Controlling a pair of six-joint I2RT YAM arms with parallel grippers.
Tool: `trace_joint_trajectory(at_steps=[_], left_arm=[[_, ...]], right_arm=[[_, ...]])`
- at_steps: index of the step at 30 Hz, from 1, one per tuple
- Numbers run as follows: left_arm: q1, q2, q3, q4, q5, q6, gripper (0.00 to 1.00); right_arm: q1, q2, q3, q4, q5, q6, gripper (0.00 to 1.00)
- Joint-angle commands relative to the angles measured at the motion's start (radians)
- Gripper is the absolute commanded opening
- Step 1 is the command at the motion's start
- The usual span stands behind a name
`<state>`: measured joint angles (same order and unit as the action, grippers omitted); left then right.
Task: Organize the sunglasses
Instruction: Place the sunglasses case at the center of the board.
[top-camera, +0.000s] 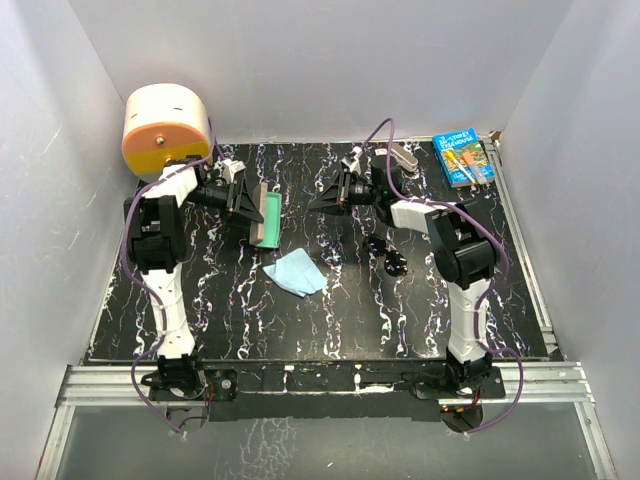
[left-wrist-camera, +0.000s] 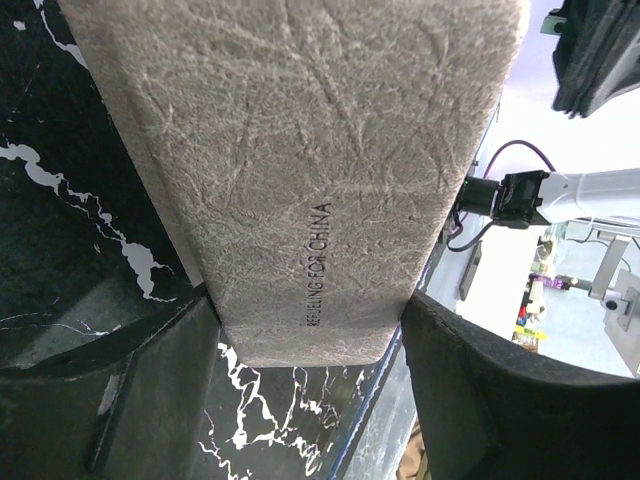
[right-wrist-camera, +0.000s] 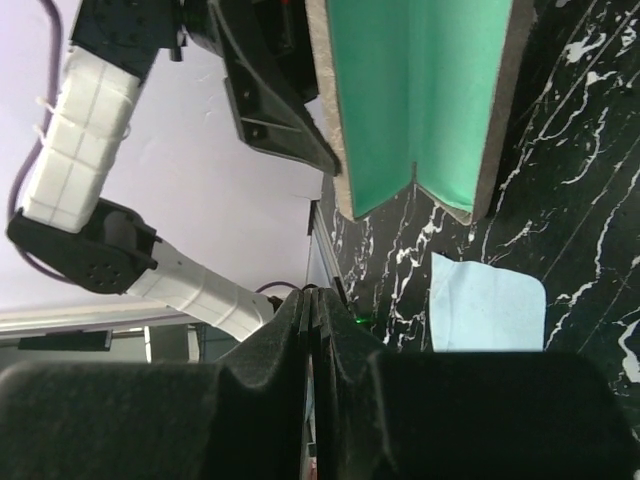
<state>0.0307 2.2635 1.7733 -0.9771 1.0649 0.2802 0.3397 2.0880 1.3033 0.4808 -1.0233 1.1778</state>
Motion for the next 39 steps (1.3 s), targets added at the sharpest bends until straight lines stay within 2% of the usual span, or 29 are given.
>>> trace_joint_trajectory(at_steps=[1,8,13,17,22,25,28,35,39], left_arm=[[-0.003,-0.002,0.033,-0.017,-0.028,0.048,0.69],[-0.004,0.001,0.052,-0.006,-0.041,0.031,0.82],[-0.004,-0.006,0.056,0.007,-0.077,0.021,0.83],[-0.005,-0.031,0.053,0.038,-0.167,0.001,0.83],[-0.011,-0.071,0.027,0.102,-0.265,-0.037,0.83],[-0.024,-0.086,0.018,0.123,-0.314,-0.053,0.8],[-0.055,-0.111,0.008,0.147,-0.367,-0.06,0.7],[-0.117,-0.149,0.014,0.178,-0.5,-0.067,0.29],[-0.161,-0.169,0.02,0.182,-0.585,-0.054,0.11]], right_arm=[[0.024,0.041,0.057,-0.075,0.031,-0.088,0.08],[0.061,0.074,0.13,-0.249,0.095,-0.226,0.08],[0.085,0.082,0.189,-0.333,0.145,-0.284,0.08],[0.101,0.096,0.242,-0.43,0.198,-0.343,0.08],[0.109,0.102,0.242,-0.444,0.214,-0.366,0.08],[0.11,0.101,0.236,-0.444,0.219,-0.37,0.08],[0.111,0.097,0.232,-0.444,0.226,-0.374,0.08],[0.111,0.086,0.222,-0.452,0.24,-0.383,0.08],[0.111,0.083,0.216,-0.453,0.242,-0.386,0.08]])
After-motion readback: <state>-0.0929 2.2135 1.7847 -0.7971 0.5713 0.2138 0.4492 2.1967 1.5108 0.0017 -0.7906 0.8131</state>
